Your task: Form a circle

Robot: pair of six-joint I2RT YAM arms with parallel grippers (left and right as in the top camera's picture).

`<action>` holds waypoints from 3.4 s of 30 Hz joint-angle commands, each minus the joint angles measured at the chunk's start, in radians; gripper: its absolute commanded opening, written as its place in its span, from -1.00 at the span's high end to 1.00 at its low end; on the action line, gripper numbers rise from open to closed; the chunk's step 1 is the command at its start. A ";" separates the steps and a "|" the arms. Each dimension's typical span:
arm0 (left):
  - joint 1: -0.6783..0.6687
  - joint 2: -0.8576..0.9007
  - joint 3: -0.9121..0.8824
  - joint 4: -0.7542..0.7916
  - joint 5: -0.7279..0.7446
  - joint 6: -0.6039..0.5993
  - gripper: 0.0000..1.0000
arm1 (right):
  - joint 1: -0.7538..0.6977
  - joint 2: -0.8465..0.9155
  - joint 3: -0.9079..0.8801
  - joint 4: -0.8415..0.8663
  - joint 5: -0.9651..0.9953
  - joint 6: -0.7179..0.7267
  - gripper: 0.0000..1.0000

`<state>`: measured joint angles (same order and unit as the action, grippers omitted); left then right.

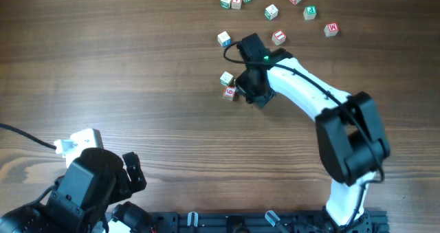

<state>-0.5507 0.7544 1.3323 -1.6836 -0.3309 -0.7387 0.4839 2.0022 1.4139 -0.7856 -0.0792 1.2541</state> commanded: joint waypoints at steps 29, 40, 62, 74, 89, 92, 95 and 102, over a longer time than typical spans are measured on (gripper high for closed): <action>0.005 -0.002 -0.002 0.000 0.001 -0.013 -1.00 | -0.010 0.080 0.022 0.555 0.146 -0.365 0.91; 0.005 -0.002 -0.002 0.000 0.001 -0.013 -1.00 | -0.010 0.155 0.093 0.547 0.053 -0.414 0.90; 0.005 -0.002 -0.002 0.000 0.001 -0.013 -1.00 | 0.049 0.167 0.093 0.470 0.012 -0.400 0.91; 0.005 -0.002 -0.002 0.000 0.001 -0.013 -1.00 | 0.032 0.167 0.104 0.443 0.060 -0.381 0.91; 0.005 -0.002 -0.002 0.000 0.001 -0.013 -1.00 | 0.032 0.167 0.104 0.402 0.040 -0.380 0.90; 0.005 -0.002 -0.002 0.000 0.001 -0.013 -1.00 | 0.032 0.167 0.104 0.394 0.033 -0.380 0.90; 0.005 -0.002 -0.002 0.000 0.001 -0.013 -1.00 | 0.032 0.167 0.104 0.392 0.033 -0.380 0.90; 0.005 -0.002 -0.002 0.000 0.001 -0.013 -1.00 | 0.032 0.167 0.104 0.387 0.025 -0.380 0.90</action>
<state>-0.5507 0.7544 1.3323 -1.6836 -0.3309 -0.7391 0.5171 2.1441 1.4952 -0.3965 -0.0448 0.8658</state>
